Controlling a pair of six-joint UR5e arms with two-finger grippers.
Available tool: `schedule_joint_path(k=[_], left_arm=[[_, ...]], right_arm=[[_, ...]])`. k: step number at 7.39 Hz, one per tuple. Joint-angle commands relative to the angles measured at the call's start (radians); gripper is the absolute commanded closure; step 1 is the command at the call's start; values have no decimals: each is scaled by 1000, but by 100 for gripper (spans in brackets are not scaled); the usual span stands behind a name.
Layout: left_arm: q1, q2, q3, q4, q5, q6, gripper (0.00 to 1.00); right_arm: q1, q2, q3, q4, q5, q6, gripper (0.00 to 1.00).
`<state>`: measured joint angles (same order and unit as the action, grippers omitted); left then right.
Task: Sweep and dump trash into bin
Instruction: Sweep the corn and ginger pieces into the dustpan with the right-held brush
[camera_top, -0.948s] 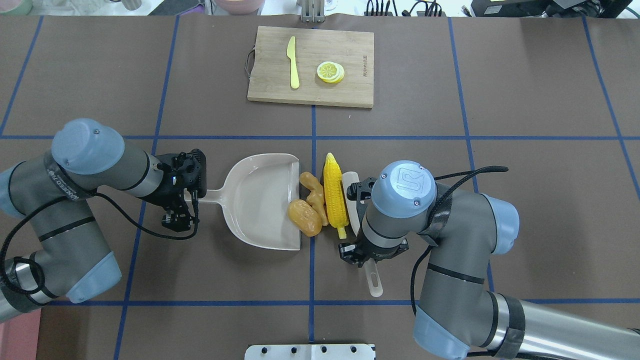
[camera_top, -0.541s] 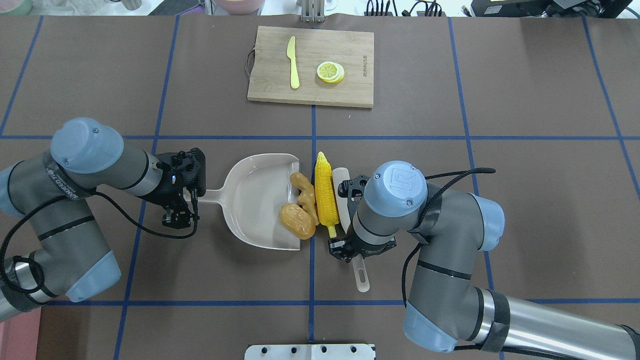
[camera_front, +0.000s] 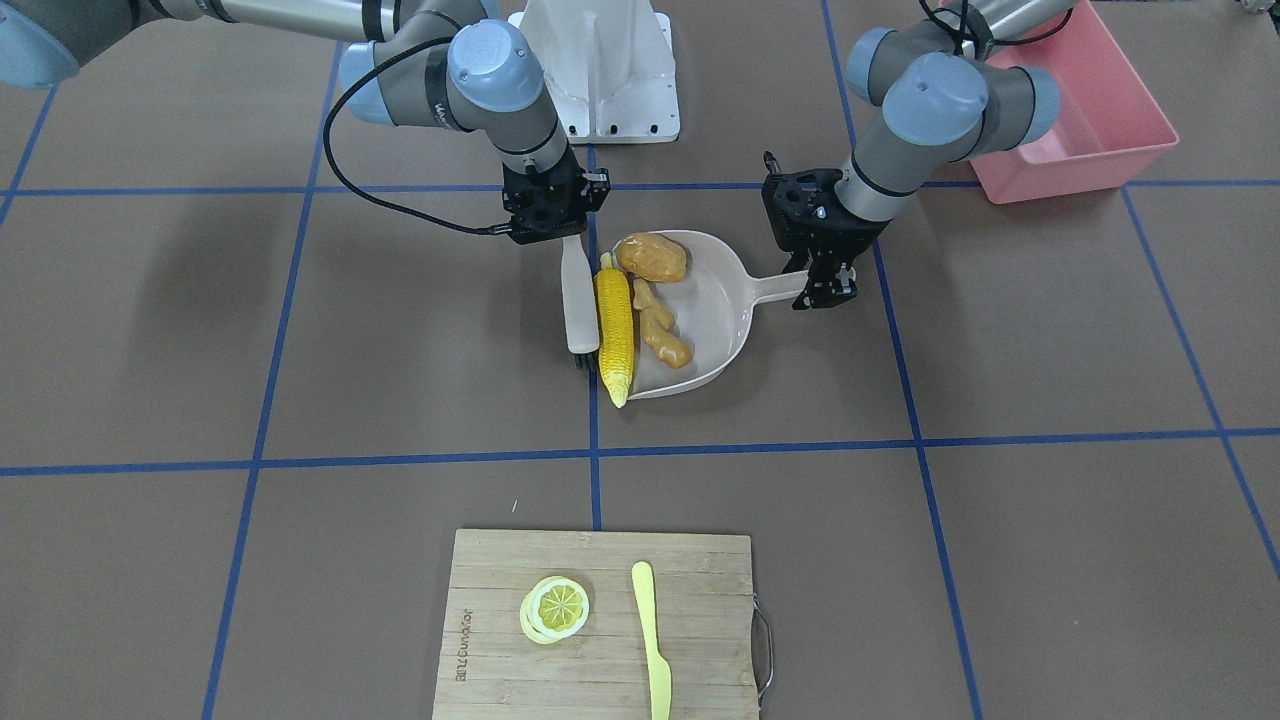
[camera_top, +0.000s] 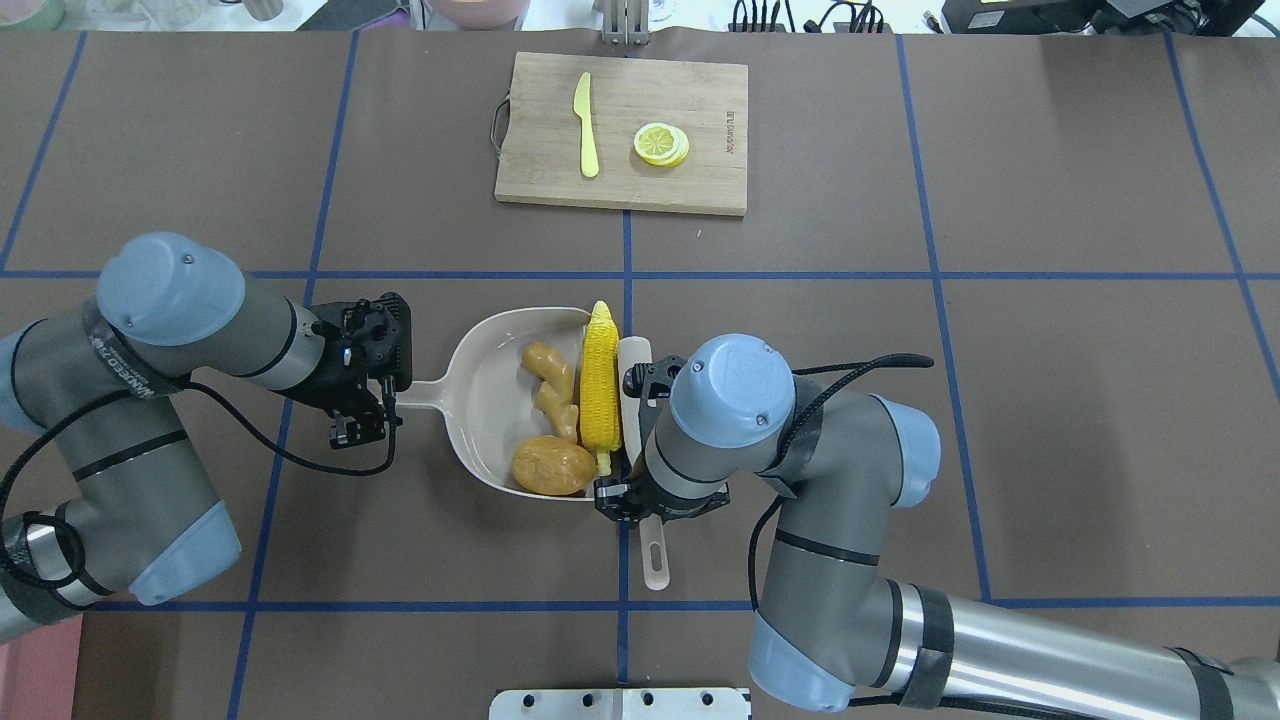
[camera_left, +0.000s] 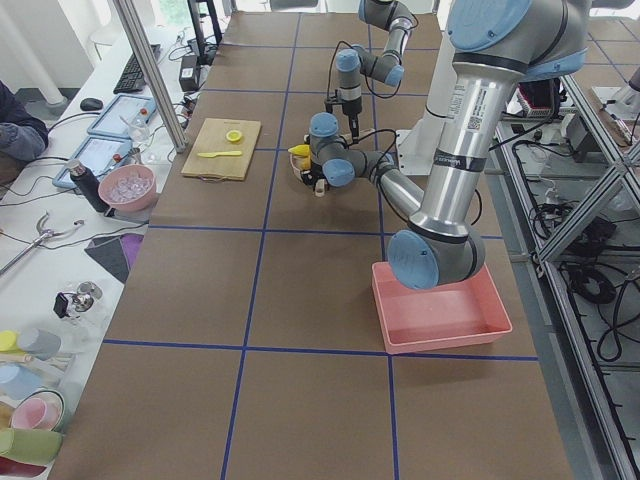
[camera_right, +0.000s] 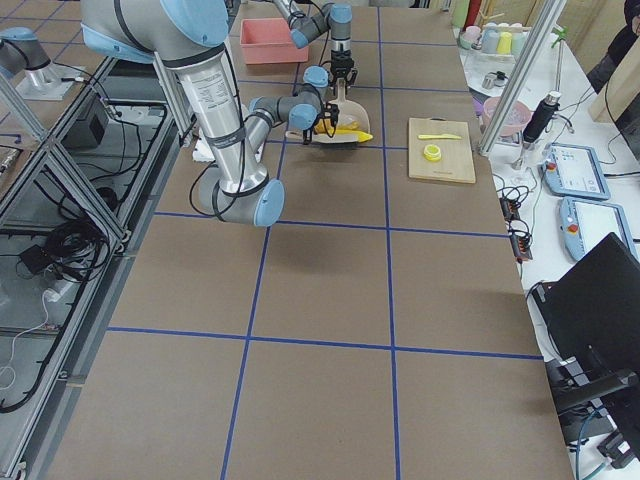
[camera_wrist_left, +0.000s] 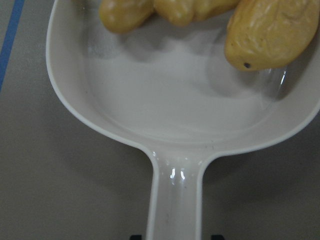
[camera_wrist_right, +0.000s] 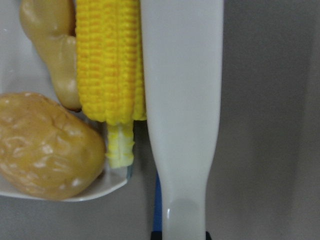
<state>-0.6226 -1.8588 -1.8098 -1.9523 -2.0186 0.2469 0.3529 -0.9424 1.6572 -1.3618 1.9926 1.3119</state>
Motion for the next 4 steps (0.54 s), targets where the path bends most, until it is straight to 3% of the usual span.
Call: schedule_joint_path(k=[1, 4], left_arm=[[1, 0, -8, 1, 1, 0, 71], [4, 0, -6, 6, 1, 0, 82]], right_arm=[[-31, 31, -45, 69, -23, 68, 100], [-66, 39, -77, 180, -40, 127, 100]])
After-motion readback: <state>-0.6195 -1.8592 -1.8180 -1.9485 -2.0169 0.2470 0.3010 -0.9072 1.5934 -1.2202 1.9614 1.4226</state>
